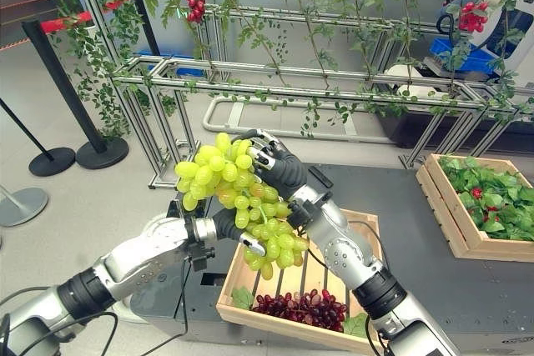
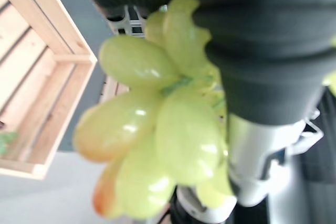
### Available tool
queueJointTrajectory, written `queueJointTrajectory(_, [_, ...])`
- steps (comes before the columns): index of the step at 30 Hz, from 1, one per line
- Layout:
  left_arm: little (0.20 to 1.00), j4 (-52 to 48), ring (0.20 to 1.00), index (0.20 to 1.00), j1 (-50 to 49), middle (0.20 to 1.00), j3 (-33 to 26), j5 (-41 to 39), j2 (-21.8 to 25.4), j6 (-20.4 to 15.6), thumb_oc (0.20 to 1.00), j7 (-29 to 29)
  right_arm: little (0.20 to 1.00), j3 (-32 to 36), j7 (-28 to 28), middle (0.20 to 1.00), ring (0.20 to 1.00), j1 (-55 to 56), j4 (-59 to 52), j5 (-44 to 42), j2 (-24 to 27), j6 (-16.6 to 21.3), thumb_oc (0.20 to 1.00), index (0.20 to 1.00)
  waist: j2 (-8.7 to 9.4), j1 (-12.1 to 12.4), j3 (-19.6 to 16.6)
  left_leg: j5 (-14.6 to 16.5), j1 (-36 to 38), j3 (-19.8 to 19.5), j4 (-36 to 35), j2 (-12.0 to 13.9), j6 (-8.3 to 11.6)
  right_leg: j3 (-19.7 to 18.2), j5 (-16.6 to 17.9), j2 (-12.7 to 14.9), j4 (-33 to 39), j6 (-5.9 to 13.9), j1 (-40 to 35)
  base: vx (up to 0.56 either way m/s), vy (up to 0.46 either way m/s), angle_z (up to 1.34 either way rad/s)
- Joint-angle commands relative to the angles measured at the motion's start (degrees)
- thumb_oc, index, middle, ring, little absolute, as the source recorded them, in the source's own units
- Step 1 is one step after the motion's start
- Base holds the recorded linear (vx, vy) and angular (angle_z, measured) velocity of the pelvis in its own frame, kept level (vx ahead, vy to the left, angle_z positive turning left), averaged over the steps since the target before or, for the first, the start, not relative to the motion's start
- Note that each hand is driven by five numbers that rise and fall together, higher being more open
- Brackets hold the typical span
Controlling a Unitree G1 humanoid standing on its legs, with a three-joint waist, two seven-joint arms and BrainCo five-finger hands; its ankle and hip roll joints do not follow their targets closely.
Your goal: Pick up the fruits from the basket on one side to the basket on the other side
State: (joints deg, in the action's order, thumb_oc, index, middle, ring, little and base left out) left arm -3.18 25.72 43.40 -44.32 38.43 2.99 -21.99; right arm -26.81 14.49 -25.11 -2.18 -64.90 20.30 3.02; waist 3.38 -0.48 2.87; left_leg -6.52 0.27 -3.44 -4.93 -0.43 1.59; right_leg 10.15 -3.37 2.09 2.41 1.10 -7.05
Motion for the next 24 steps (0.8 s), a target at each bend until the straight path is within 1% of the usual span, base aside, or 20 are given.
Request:
queueJointTrajectory(1, [1.0,2.04,1.0,1.0,2.36,1.0,-2.29,-4.34,-5.31,-2.66,1.0,1.27,0.2,0.57,1.62,0.2,0.2,-4.64,-5.28,-2.29,-4.15,3.03,0.2,0.2,1.47,0.27,-1.6,10.17,2.51,-2.17,3.63,0.81,-0.14,2.21,-1.06,4.31,-4.09,6.37,3.38,0.0,0.0,0.0])
queueJointTrajectory(3, [1.0,2.11,1.0,1.0,0.93,1.0,-3.18,-4.85,-6.68,-2.76,1.0,1.84,0.2,0.7,1.67,0.2,0.2,-3.79,-5.39,-2.24,-4.23,2.78,0.2,0.2,1.57,0.31,-1.61,10.2,2.46,-2.27,3.63,0.8,-0.17,2.27,-1.08,4.3,-4.05,6.29,3.32,0.0,0.0,0.0])
queueJointTrajectory(5, [0.765,2.1,0.765,0.765,0.46,0.765,-3.37,-4.97,-6.99,-2.68,0.765,1.81,0.2,0.74,1.81,0.2,0.2,-3.45,-5.57,-2.31,-4.26,2.74,0.2,0.2,1.6,0.28,-1.58,10.19,2.45,-2.31,3.67,0.83,-0.17,2.34,-1.11,4.3,-4.06,6.28,3.29,0.0,0.0,0.0])
queueJointTrajectory(6, [0.2,2.17,0.2,0.2,-0.84,0.2,-4.39,-5.83,-7.55,-2.62,0.2,2.08,0.2,0.83,1.94,0.2,0.2,-2.78,-5.61,-2.43,-4.26,2.58,0.2,0.2,1.71,0.32,-1.63,10.19,2.46,-2.39,3.62,0.84,-0.21,2.45,-1.14,4.31,-3.99,6.25,3.23,0.0,0.0,0.0])
queueJointTrajectory(24, [0.2,1.79,0.2,0.2,-6.13,0.2,-9.04,-6.4,-8.47,-3.07,0.2,2.36,0.2,2.9,2.28,0.2,0.2,1.95,-4.65,-2.73,-4.43,2.24,0.2,0.2,1.84,0.79,-2.09,10.02,2.16,-3.0,3.38,0.6,-0.28,3.52,-0.98,4.7,-3.69,6.29,3.1,0.0,0.001,0.0])
